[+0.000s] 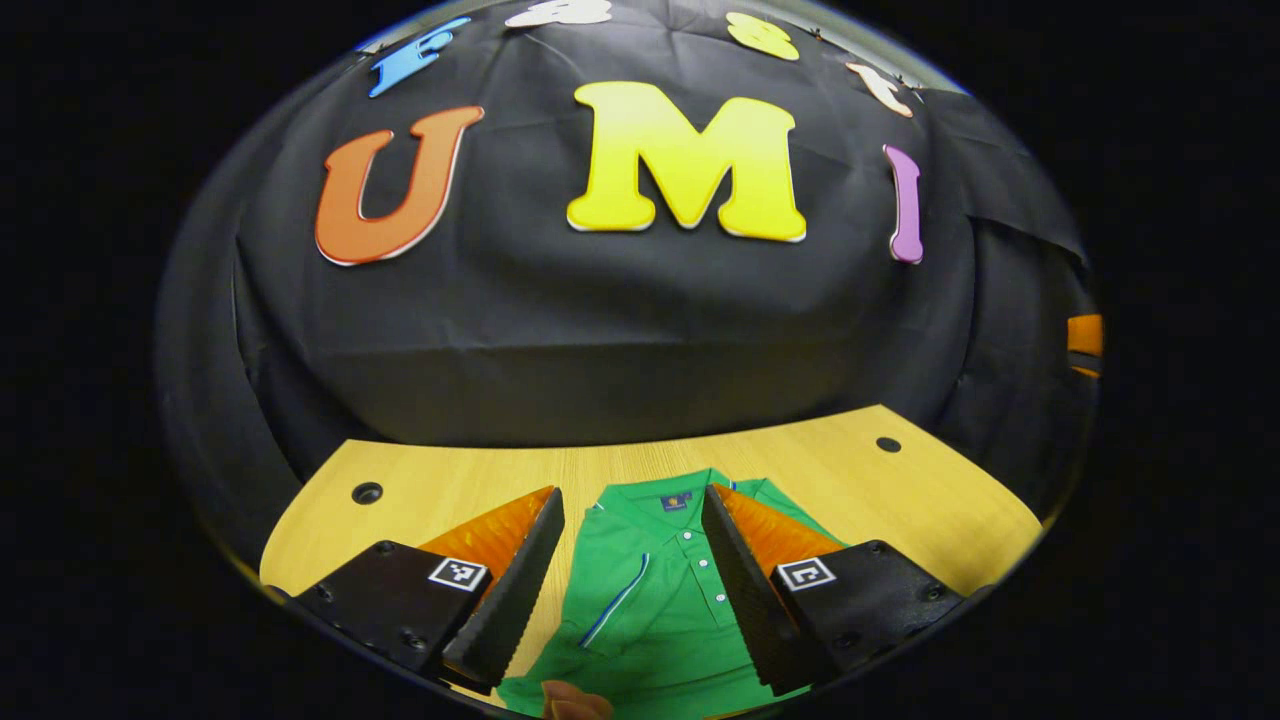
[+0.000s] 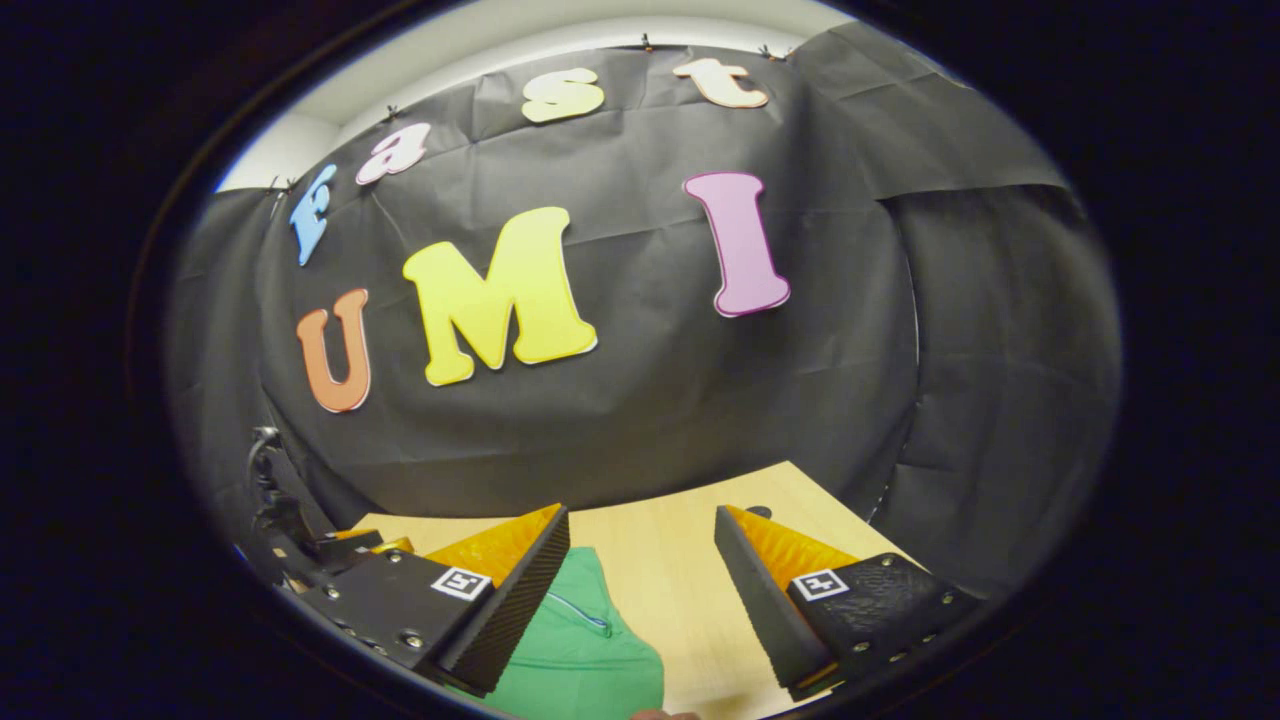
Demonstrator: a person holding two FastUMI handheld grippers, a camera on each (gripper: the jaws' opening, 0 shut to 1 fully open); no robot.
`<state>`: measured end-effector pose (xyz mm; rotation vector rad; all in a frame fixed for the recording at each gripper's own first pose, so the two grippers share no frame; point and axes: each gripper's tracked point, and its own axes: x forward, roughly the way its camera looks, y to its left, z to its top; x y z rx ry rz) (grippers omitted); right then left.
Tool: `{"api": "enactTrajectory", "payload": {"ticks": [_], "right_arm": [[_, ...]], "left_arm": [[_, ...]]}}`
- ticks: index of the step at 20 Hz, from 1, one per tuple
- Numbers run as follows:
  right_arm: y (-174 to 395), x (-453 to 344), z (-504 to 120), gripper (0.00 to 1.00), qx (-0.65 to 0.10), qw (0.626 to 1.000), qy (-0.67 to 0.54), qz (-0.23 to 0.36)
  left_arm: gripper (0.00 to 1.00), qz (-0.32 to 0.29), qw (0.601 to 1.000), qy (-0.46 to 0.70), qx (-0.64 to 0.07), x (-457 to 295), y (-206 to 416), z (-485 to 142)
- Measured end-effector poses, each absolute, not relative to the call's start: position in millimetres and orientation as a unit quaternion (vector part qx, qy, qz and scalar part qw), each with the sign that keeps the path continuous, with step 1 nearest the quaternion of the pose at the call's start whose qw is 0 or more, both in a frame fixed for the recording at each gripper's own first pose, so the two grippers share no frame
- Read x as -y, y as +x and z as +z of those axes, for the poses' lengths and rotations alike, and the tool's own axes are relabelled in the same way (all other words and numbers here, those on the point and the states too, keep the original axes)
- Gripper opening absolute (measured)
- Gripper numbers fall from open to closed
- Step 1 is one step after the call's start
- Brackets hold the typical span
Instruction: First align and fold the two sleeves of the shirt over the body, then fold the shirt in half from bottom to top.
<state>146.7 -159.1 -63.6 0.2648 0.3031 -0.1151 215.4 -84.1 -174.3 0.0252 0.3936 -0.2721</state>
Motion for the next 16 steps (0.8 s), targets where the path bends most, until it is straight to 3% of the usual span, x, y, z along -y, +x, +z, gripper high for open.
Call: {"api": "enactTrajectory", "payload": {"ticks": [8,16], "right_arm": [[117.8,111.3,-48.5,0.94,-0.14,0.984,0.105,-0.027],[61.4,75.7,-54.1,0.94,-0.146,0.985,0.087,-0.015]], "left_arm": [[0.93,-0.113,0.985,-0.011,-0.128,39.0,146.5,-96.1],[0.93,-0.097,0.987,-0.016,-0.13,1.4,68.6,-83.0]]}}
